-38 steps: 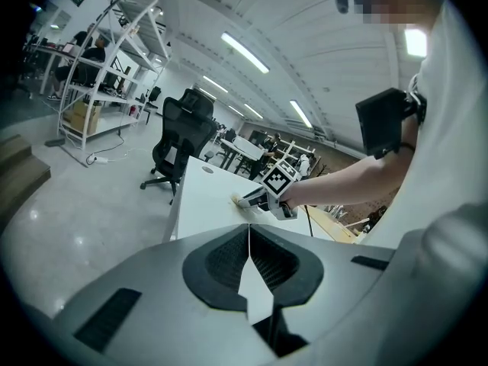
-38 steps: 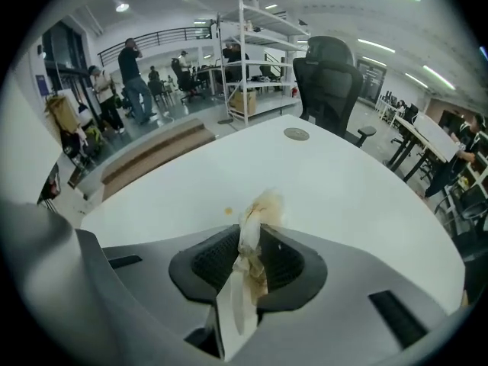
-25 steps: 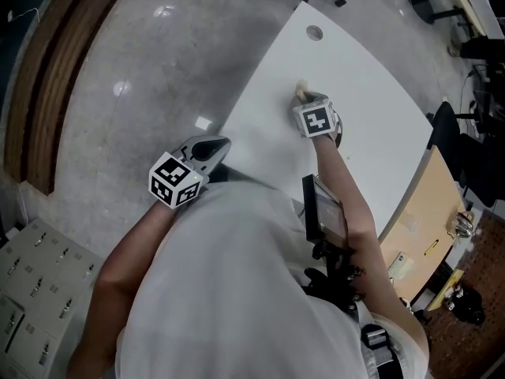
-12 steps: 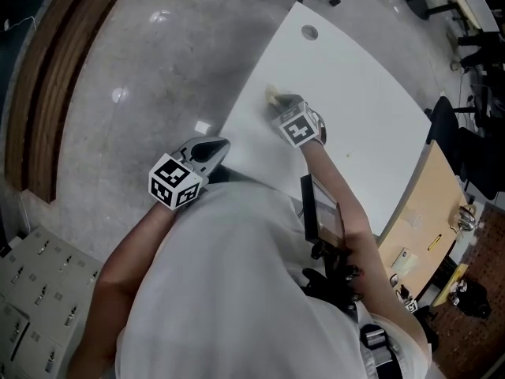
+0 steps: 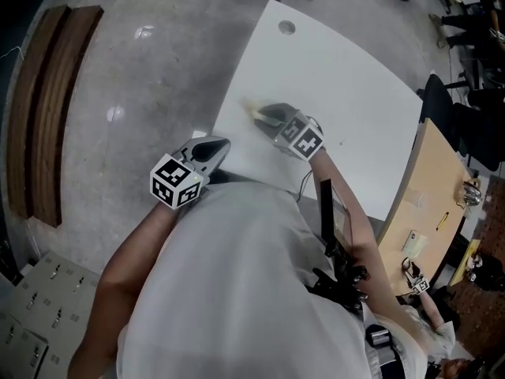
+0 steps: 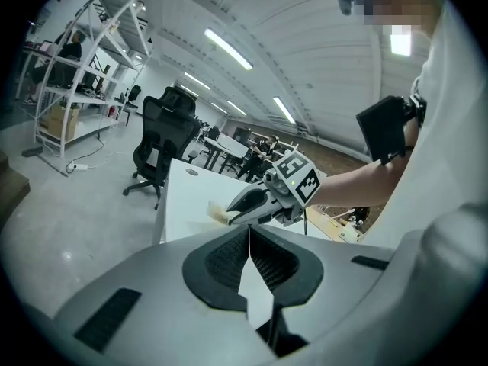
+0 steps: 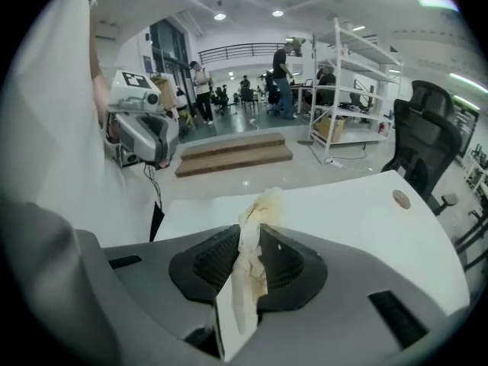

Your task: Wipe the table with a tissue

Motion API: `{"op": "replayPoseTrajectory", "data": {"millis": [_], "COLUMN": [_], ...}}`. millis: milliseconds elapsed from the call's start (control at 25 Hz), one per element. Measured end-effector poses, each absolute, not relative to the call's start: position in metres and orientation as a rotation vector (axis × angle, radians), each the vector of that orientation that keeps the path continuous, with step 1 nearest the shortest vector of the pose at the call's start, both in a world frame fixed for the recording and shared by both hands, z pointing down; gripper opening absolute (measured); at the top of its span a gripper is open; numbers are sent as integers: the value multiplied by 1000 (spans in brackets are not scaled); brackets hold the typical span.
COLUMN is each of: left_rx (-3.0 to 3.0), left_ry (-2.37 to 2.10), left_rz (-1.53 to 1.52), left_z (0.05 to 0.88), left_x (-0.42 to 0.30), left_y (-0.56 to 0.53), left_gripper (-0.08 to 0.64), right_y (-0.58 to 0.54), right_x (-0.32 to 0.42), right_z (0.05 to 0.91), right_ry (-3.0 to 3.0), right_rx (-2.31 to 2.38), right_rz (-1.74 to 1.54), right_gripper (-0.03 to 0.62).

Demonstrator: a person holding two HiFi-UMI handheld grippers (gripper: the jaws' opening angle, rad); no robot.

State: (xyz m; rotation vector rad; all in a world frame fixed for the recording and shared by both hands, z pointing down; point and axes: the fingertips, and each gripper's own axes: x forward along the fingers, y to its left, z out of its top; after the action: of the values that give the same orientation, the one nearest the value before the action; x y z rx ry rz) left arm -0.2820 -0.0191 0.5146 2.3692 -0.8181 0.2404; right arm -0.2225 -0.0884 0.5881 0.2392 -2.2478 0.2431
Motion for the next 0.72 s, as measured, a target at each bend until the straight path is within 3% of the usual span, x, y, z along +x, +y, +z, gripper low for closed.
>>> {"op": "replayPoseTrajectory", "data": {"millis": [400,720], "left_rx": [2438,2452], "left_ry": [-686,-686], "left_rz": [269,296], "left_z": [511,508], "left_x": [-243,-246], "left_y": [-24,-24], "left_gripper": [8,8], "right_y": [-126,-100], "right_x": [-81,-53], "right_z": [586,637], "right_ry": [-2093,-1937], "right_rx": [814,770], "right_rz": [402,417], "right_gripper": [83,83]}}
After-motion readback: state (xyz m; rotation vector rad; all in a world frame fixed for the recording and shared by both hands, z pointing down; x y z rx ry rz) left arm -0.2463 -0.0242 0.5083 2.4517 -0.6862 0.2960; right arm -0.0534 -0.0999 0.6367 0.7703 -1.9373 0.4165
